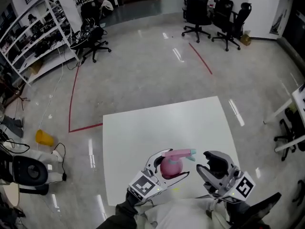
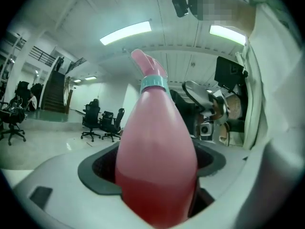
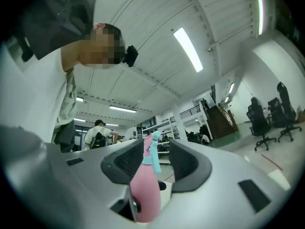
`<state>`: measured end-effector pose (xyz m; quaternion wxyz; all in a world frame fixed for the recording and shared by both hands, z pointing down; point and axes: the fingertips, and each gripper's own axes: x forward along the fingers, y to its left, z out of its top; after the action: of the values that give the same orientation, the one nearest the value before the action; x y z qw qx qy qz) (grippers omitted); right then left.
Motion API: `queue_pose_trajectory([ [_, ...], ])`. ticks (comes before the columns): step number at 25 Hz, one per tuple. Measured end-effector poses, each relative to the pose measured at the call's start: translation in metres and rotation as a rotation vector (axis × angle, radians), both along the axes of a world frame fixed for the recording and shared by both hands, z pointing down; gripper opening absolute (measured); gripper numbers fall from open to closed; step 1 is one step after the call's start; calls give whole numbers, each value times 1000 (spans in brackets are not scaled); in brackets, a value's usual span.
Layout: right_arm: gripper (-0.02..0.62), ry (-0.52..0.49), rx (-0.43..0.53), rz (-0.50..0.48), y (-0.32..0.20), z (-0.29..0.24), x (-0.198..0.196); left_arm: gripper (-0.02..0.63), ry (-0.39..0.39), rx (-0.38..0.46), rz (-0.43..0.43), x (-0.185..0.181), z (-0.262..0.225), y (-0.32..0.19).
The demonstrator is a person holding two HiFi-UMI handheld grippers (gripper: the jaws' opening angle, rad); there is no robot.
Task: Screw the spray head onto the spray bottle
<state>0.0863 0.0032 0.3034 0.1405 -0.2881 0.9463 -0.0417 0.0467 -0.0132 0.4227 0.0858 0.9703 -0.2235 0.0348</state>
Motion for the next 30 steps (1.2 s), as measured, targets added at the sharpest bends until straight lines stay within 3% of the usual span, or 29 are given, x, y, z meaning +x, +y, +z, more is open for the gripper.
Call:
queue_pose_trajectory([
  [6,146,44,23,-168,23,4,-54,446,-84,14,1,-3,18,-3],
  [9,146,72,60,-205,37,-3,-56,446,-2,5,1,0,4,-2],
  [11,146,62,59,-158,29,-10,-29,446,94,-15,9,4,-14,-3],
  [13,150,51,23,-116,10,-8,-4,446,128,-12,50,5,-26,-1],
  [17,173,115,11,-182,11,9,-34,446,62,6,94,-8,-12,15],
  [21,173,81,23,-261,39,1,-63,446,18,-1,63,-6,-2,13],
  [24,173,128,67,-332,58,-1,-85,446,-28,45,99,2,-3,18],
  [27,173,131,87,-268,55,-3,-63,446,67,51,151,7,-18,27],
  [30,202,91,36,-213,34,-1,-27,446,116,39,281,2,-26,46],
])
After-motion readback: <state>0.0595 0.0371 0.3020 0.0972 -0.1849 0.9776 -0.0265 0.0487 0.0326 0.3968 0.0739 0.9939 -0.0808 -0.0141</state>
